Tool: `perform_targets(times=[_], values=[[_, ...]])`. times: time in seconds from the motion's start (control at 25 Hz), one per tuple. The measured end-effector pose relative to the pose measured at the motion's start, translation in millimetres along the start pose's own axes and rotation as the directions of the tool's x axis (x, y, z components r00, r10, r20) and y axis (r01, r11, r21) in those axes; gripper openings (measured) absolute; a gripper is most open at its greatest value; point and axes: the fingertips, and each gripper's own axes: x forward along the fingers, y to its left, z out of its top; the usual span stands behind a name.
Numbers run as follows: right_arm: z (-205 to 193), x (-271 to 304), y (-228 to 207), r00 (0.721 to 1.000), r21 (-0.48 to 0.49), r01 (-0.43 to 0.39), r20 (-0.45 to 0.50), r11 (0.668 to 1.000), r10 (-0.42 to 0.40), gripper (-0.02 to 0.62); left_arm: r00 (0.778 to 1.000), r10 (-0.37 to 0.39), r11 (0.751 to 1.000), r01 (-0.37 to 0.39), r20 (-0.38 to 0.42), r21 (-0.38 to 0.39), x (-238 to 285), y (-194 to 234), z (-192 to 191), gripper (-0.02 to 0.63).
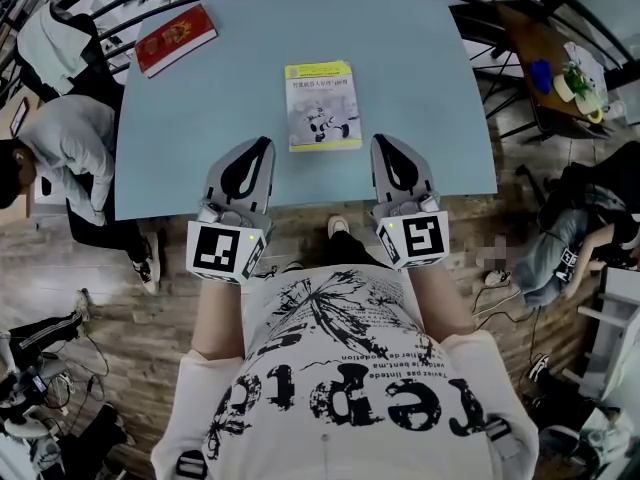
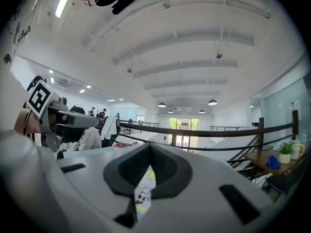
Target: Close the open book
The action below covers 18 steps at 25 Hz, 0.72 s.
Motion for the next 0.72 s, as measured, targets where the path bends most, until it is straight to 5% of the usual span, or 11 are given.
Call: perform_targets(times=[0.72], values=[[-6.4, -9.0, 7.7, 0.999, -0.009, 0.034, -0.028, 0.999, -0.035, 0.006, 1.0, -0.007, 0.999, 0.006, -0.011, -0.05, -10.8, 5.9, -9.5, 0.028]])
